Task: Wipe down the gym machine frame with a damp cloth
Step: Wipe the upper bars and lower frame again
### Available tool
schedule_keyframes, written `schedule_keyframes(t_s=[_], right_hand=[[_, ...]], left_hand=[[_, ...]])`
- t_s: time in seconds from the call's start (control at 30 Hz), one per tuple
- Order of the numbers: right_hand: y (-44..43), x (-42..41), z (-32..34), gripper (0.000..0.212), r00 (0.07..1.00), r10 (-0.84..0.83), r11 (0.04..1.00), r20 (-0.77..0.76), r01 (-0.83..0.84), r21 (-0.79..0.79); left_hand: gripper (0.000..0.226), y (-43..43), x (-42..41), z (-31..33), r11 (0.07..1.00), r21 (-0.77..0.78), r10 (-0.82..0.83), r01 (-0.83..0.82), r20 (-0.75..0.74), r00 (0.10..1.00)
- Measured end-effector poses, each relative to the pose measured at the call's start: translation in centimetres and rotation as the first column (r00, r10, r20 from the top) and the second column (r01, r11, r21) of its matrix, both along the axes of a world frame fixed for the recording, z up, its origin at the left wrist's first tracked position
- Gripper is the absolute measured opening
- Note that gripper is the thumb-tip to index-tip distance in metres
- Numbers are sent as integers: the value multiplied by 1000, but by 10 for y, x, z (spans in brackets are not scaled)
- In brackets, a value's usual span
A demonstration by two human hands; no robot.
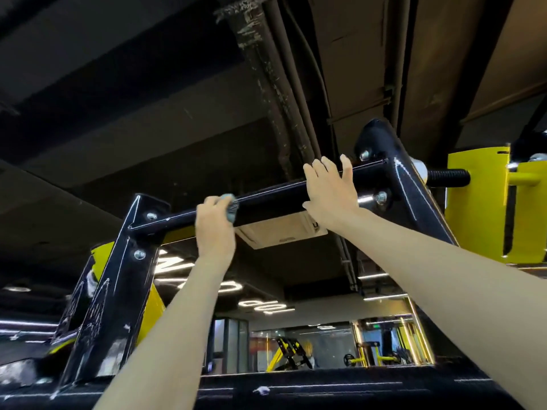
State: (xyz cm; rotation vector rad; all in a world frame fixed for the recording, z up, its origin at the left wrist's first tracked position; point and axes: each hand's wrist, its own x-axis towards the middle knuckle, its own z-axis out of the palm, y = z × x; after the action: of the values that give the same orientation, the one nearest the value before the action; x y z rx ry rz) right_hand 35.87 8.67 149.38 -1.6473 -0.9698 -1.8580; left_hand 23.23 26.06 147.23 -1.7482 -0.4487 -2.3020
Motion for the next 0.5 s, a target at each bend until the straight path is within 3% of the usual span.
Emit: schedule_keyframes(t_s=[0.07, 0.2, 0.27, 0.33, 0.4, 0.5], right_hand=[[13, -5, -2, 61, 999, -53, 999, 10, 53, -3], [49, -24, -6, 53, 996, -84, 993, -34, 87, 76], [64, -35, -8, 55, 997, -48, 988, -64, 57, 140], [77, -45, -11, 65, 996, -34, 986, -78, 46, 162], [88, -56, -15, 73, 996, -47, 986, -72, 58, 157], [102, -67, -16, 75, 995, -87, 988, -51, 93, 122]], left_hand=[[37, 12, -10, 3, 997, -70, 40, -34, 80, 996], [24, -28, 22, 11, 948, 312, -16, 58, -134, 991], [31, -30, 24, 8, 908, 396, -48, 135, -223, 974], [40, -2, 5, 7, 903, 416, -9, 105, -225, 974], [40, 49, -25, 12, 934, 357, 28, 20, -128, 991], [29, 97, -60, 20, 997, 65, 31, -34, 36, 999]])
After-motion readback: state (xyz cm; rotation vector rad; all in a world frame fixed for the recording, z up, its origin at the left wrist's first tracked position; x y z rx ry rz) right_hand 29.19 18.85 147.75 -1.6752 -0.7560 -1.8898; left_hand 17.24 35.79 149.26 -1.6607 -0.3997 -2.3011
